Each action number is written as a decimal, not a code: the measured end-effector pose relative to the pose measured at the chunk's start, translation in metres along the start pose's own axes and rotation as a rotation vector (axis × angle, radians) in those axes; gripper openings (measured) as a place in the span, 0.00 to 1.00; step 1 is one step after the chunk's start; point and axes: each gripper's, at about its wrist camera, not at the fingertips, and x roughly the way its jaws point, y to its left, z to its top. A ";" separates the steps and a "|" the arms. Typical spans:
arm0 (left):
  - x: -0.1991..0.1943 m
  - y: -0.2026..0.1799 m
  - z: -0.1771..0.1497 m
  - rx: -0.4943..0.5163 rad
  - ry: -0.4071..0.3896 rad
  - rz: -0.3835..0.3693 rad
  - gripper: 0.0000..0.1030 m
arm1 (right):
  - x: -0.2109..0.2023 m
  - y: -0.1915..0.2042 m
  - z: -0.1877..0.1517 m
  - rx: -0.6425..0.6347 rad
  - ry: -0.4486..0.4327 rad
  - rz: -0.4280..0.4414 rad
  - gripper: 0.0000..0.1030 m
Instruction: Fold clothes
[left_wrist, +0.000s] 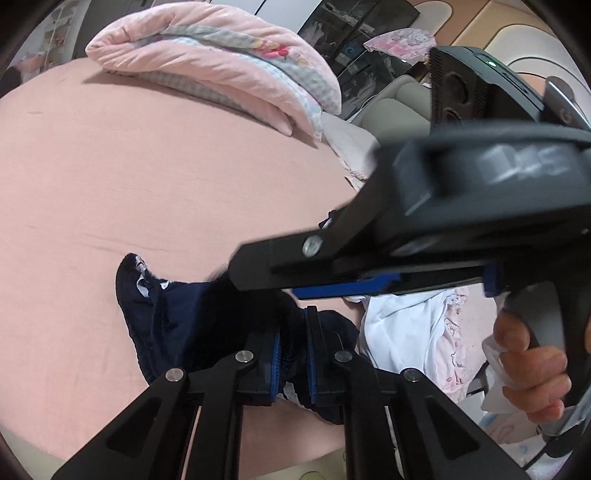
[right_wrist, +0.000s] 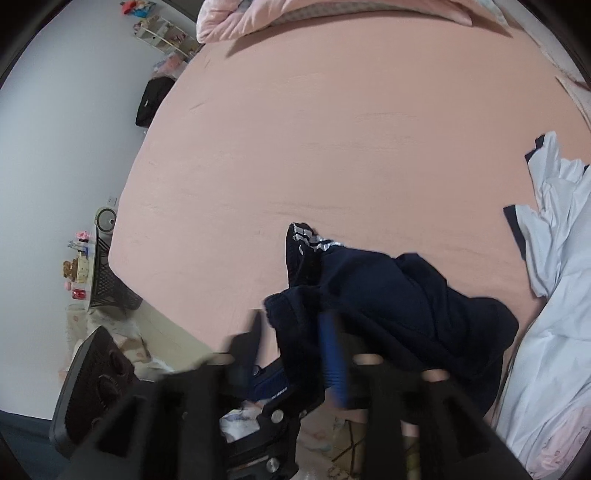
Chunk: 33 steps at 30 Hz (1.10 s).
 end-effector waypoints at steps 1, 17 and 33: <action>0.000 0.000 0.000 -0.001 0.002 0.005 0.09 | -0.001 -0.002 -0.001 0.012 0.002 0.005 0.55; -0.009 0.018 -0.005 -0.047 0.038 0.053 0.09 | -0.056 -0.126 -0.081 0.289 -0.117 -0.112 0.61; -0.017 0.026 -0.020 -0.078 0.071 0.114 0.09 | -0.022 -0.156 -0.148 0.294 -0.148 -0.104 0.61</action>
